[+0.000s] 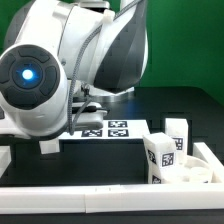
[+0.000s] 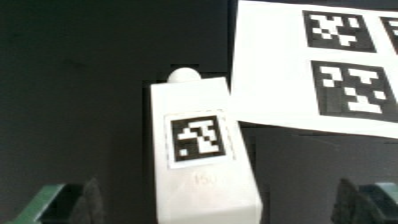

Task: Assemble stool

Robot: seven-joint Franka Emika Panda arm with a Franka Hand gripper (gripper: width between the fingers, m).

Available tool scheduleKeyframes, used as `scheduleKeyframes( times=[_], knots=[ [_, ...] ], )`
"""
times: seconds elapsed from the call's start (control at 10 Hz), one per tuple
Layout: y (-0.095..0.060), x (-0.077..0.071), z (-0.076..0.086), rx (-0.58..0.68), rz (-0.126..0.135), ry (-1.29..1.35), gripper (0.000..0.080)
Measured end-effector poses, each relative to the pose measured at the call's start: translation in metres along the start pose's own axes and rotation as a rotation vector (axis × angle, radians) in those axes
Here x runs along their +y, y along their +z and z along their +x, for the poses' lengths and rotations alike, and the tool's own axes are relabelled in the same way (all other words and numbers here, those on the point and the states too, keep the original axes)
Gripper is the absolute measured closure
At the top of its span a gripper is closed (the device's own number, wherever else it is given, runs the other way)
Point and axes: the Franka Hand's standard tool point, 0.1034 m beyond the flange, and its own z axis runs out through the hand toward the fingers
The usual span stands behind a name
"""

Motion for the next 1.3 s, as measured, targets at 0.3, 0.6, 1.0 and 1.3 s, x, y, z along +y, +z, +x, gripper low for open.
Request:
scheduleKeyframes(
  times=[0.3, 0.6, 1.0, 1.3],
  knots=[
    [0.02, -0.002, 0.007, -0.01, -0.005, 0.0, 0.0151],
    [0.037, -0.01, 0.011, -0.013, -0.012, 0.017, 0.0151],
    [0.035, -0.009, 0.01, -0.013, -0.014, 0.017, 0.0446],
    [-0.003, -0.028, -0.009, -0.018, -0.012, 0.029, 0.0466]
  ],
)
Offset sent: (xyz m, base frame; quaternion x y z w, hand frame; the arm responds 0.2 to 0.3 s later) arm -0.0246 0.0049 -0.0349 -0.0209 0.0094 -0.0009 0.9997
